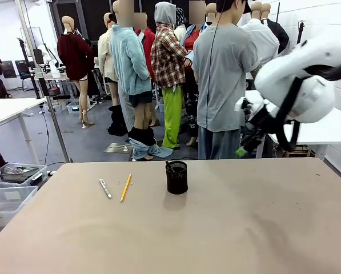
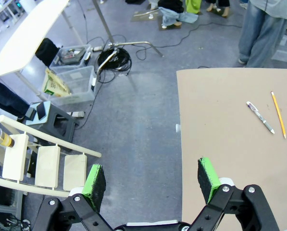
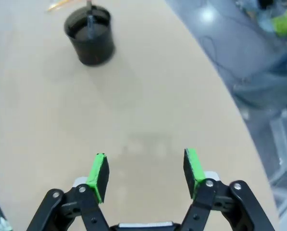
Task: Place the pens into the pen holder.
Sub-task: Pick up a writing instrument from the table and place it into the Pen holder.
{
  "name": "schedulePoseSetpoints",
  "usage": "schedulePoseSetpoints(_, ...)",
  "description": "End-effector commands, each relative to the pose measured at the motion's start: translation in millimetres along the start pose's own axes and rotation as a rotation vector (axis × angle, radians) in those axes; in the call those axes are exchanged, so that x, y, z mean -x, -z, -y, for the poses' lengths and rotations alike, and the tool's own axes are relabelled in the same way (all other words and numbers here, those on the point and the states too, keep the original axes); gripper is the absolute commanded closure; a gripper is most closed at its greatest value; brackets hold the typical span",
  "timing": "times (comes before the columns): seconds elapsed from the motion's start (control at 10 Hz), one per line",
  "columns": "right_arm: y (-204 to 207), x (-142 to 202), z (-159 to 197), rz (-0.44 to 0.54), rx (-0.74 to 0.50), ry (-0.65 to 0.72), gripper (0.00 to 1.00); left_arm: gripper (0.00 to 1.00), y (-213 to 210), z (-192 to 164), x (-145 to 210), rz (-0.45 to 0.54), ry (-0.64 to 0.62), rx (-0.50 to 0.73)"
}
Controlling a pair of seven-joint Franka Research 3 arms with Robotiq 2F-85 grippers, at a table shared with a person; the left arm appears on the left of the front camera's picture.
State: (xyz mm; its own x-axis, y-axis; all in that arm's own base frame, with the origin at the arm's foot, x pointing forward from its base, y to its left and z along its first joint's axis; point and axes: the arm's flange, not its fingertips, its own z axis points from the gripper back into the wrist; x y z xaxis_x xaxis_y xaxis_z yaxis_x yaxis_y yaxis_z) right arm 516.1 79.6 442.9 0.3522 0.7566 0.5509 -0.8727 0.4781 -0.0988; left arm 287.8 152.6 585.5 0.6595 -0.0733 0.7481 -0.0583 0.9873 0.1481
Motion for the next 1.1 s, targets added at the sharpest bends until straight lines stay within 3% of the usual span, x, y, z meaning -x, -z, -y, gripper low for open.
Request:
schedulePoseSetpoints(0.0,-33,26,-18,-0.170,0.110,0.272,0.22,0.00,2,1,-2,0.009,-0.013,-0.005)
schedulePoseSetpoints(0.2,-71,59,-12,-0.438,0.148,0.476,0.22,0.00,2,1,-2,0.009,-0.013,-0.005)
schedulePoseSetpoints(0.5,-118,101,15,-0.649,0.254,0.765,0.22,0.00,2,1,-2,0.009,-0.013,-0.005)
schedulePoseSetpoints(0.7,-127,124,19,-0.704,0.296,0.905,0.22,0.00,2,1,-2,0.009,-0.013,-0.005)
schedulePoseSetpoints(0.8,-114,135,20,-0.678,0.292,0.967,0.22,0.00,2,1,-2,0.009,-0.013,-0.005)
schedulePoseSetpoints(0.9,-138,130,14,-0.703,0.305,0.850,0.22,0.00,0,0,0,0.000,0.000,0.000)
schedulePoseSetpoints(1.0,-138,130,14,-0.703,0.305,0.850,0.22,0.00,5,33,-19,-0.051,0.056,0.030)
